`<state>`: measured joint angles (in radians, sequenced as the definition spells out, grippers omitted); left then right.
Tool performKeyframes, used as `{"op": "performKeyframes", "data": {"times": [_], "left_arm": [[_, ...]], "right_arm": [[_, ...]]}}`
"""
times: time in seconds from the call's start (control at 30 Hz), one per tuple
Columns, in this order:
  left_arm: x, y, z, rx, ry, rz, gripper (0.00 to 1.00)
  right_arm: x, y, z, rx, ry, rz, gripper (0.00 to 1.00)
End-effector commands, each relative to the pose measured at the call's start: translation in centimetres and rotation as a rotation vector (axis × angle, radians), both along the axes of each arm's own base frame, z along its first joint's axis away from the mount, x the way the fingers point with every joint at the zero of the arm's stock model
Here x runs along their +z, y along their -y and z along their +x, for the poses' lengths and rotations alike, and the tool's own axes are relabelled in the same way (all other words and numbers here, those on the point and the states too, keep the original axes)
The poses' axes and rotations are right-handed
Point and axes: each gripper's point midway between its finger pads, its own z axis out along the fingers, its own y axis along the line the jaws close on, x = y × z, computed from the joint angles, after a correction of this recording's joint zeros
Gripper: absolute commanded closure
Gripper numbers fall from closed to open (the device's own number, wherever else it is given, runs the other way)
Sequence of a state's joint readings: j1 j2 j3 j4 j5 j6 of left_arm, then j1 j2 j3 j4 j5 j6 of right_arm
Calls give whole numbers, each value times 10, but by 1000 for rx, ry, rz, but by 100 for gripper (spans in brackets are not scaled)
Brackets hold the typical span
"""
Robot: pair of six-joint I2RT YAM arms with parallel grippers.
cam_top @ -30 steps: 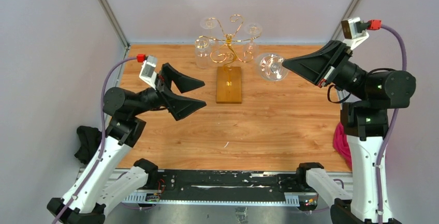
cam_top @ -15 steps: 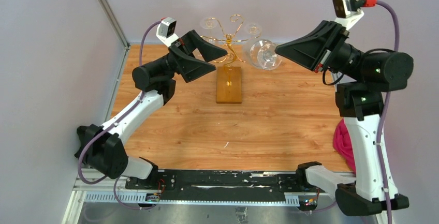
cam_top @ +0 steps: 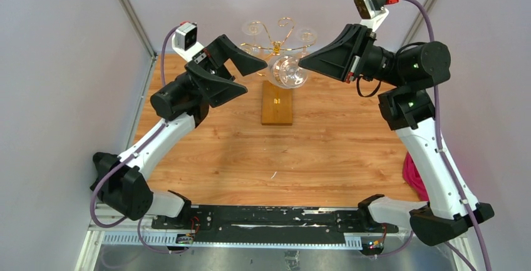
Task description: Turn the mug right side up
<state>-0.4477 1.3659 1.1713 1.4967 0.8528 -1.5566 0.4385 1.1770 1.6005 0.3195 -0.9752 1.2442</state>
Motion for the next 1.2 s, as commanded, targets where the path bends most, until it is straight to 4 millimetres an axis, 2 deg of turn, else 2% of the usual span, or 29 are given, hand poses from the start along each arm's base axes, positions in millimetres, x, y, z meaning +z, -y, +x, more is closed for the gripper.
{"op": "performKeyframes", "data": {"times": [0.0,0.3,0.6,0.67,0.8,0.9,1.03,1.17], "left_arm": [[-2,-1,-9,17,33,14,0],[-13,10,15,132,-8,96,0],[-20,15,27,130,-39,100,0],[-18,14,24,111,-36,81,0],[-3,6,3,24,-6,10,1],[4,0,-10,-9,19,-35,6],[4,-2,-14,-23,8,-46,11],[4,-3,-28,-38,24,-51,16]], "right_arm": [[30,8,-17,-57,138,56,100],[42,12,-30,-59,172,54,100],[42,10,-28,-53,166,58,100],[41,7,-26,-41,159,63,100],[34,2,-20,-12,145,85,100],[37,3,-22,21,181,148,100],[38,4,-25,48,208,194,100],[35,4,-26,73,220,227,100]]}}
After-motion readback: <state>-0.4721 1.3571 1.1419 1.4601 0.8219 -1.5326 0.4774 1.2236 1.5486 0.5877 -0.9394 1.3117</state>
